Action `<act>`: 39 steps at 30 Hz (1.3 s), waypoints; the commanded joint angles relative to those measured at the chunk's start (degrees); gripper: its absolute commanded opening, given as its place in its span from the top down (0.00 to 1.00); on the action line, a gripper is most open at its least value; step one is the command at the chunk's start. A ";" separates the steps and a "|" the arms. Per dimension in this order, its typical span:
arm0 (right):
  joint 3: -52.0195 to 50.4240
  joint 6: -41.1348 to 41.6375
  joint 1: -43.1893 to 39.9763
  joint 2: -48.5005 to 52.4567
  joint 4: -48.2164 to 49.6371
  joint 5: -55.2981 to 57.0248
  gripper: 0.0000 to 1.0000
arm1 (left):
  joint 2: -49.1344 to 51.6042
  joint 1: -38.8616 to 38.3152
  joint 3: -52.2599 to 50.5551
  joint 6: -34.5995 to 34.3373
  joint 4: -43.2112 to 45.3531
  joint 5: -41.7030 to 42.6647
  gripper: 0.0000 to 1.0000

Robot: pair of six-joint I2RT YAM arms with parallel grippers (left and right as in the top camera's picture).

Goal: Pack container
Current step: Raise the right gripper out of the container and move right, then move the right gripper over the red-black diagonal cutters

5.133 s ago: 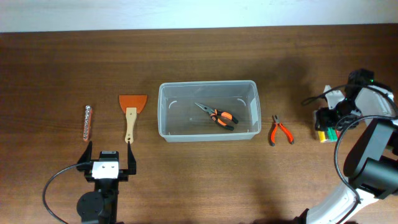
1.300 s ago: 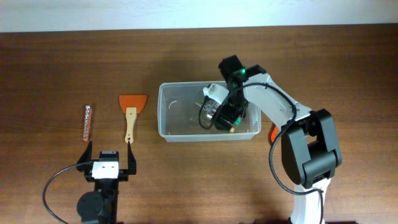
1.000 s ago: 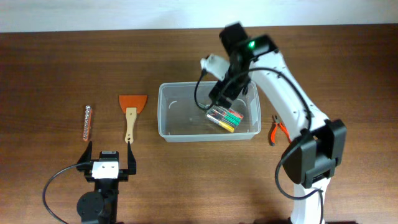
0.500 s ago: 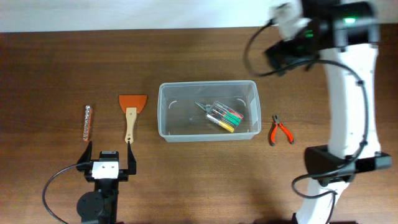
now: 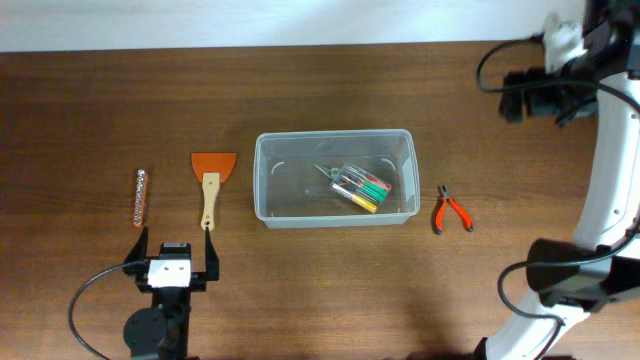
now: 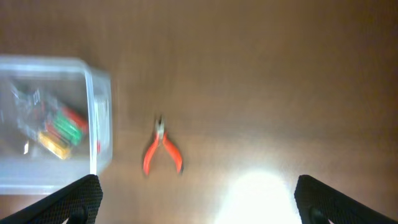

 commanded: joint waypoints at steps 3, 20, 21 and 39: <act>-14.60 -5.81 -0.81 -8.92 0.81 -2.34 0.01 | -0.35 0.31 -0.42 -0.50 -0.02 -0.39 0.01; -47.84 -9.11 -5.42 -10.25 25.03 -1.05 0.01 | -0.35 0.31 -0.42 -0.50 -0.02 -0.39 0.01; -49.18 -9.11 -5.31 -10.27 26.10 -1.22 0.01 | -0.35 0.31 -0.42 -0.50 -0.02 -0.39 0.01; -55.28 -16.37 -4.50 -6.99 34.75 -2.14 0.01 | -0.35 0.31 -0.42 -0.50 -0.02 -0.39 0.01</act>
